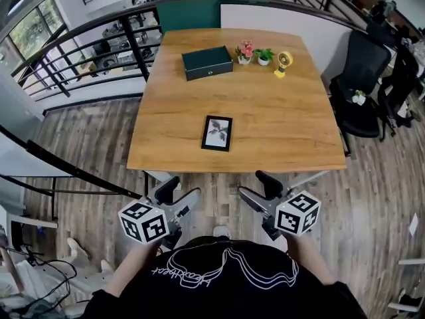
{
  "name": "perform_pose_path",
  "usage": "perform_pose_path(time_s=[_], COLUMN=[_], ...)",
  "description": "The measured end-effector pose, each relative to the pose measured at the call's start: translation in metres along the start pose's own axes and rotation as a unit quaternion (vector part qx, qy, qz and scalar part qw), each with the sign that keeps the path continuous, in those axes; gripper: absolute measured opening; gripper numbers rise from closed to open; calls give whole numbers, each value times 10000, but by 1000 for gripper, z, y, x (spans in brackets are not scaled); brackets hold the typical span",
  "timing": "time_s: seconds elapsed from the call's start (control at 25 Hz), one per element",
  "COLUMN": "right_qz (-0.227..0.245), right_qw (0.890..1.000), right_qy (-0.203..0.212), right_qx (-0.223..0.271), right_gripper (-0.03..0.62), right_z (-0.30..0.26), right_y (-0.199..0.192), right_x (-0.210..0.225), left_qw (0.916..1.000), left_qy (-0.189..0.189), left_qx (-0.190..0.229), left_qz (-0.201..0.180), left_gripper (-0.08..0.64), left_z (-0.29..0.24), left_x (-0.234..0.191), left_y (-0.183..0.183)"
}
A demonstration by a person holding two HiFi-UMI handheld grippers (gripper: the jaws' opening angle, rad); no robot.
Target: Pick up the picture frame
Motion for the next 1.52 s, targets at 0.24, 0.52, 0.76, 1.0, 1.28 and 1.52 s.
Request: perform_pose_path(time_s=[0.24,0.52,0.76,1.0,1.28,1.52], right_qz=[-24,-209,-360,-455,-656,-643], right_qw=[9999,9990,9953,9885,9763,9648], right_qy=[10,-215,-475,-895,-1323,-1636], right_qx=[-112,-342,-760,-1133,-1585,-1956], right_gripper=[330,328,327,327,317,302], right_z=[-34,-83,-136,-177,-210,-230], right_y=[22,36,38,38,21,9], right_x=[30,70,108,150,183,200], left_qw=[9999,9987,9954,9916,9872,9852], left_qy=[27,-103,-357,-548,-668,-711], left_qx=[-8,-496,-884,-1174,-1445,-1553], left_qz=[100,48,36,-14,72,134], left_gripper=[319,319,319,319,319,319], left_z=[-36,-83,-130,-171,-199,-215], left_x=[-28,-80,-127,-170,-211,-235], left_y=[23,38,64,90,100,105])
Point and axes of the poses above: the fingertips, and each gripper's own axes: z backward along the fingers, x to its right, y out of its top, the point moved 9 cm from there along z, backward along the fingers, and after that the axes turned 3 degrees about y, right-handed, at the moved point
